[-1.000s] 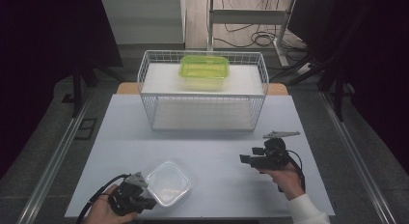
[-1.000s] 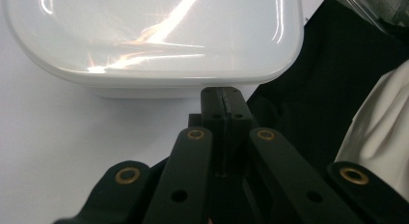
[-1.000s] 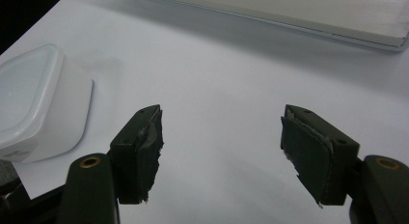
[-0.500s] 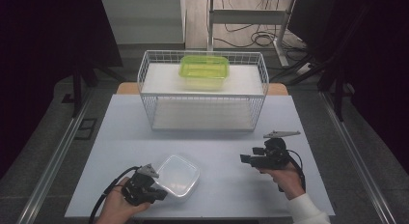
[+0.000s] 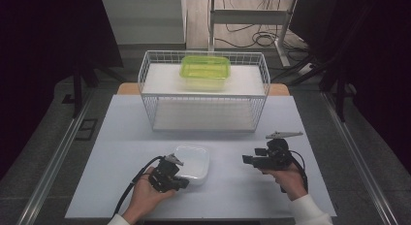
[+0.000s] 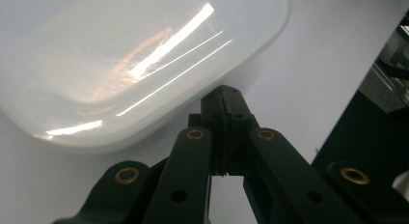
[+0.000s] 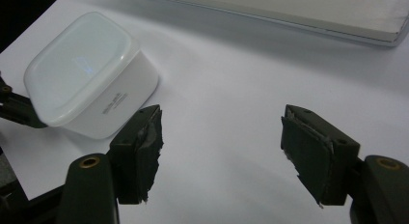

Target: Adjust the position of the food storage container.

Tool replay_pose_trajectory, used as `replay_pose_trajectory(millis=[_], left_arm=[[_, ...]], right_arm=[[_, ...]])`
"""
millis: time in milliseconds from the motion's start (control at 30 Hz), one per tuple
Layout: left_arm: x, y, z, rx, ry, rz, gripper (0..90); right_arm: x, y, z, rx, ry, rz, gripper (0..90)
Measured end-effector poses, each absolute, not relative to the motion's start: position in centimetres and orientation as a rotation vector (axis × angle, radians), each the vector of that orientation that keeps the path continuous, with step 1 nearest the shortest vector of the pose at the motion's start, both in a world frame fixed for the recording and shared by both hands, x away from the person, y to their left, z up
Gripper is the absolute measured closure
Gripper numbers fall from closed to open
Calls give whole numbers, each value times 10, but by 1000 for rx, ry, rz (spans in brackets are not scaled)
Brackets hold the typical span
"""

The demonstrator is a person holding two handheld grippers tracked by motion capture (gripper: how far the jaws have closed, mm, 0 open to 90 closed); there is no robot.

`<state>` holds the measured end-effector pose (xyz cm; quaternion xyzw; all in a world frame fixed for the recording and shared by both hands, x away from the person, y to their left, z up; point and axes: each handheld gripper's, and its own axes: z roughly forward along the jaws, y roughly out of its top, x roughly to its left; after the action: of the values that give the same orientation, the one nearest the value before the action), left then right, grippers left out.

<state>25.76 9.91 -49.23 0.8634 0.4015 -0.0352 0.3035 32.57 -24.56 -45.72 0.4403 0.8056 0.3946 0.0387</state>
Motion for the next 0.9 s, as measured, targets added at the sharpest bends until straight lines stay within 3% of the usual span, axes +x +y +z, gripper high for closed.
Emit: replay_pose_trajectory(millis=[333, 633, 900], left_arm=[[257, 98, -489, 2258, 1074, -85, 890], [252, 155, -461, 2110, 1162, -11, 888], [282, 174, -476, 2095, 1279, 33, 892]], right_arm=[[326, -249, -457, 1361, 2465, 1215, 309], [326, -250, -456, 1364, 2455, 1221, 309], [327, -247, -458, 1357, 2468, 1206, 309]])
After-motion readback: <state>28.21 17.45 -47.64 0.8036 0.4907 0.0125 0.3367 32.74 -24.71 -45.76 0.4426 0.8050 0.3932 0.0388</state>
